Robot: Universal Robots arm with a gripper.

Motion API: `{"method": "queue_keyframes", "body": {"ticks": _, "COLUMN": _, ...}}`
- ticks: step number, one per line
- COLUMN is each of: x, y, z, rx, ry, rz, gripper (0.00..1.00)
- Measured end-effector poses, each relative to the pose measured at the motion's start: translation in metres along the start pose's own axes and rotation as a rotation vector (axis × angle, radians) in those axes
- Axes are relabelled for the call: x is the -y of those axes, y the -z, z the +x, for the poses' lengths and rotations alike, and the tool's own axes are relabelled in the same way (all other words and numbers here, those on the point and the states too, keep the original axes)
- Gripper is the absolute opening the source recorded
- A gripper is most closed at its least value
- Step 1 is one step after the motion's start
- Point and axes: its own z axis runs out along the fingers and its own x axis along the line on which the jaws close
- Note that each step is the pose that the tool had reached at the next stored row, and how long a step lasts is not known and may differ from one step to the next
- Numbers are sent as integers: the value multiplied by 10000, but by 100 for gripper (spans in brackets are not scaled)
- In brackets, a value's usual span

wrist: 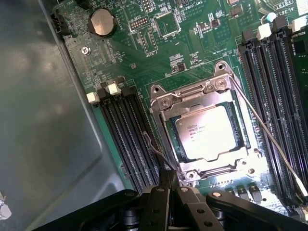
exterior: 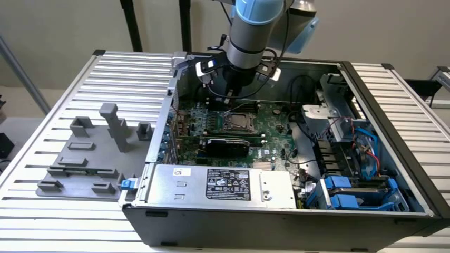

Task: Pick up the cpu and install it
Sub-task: 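Install the first cpu locking lever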

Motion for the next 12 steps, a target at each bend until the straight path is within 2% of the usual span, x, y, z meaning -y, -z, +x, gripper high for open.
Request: {"method": "queue_keyframes", "body": {"ticks": 12, "x": -66, "y": -5, "z": 24, "rx": 1, "ry": -1, "rz": 0, "gripper": 11}}
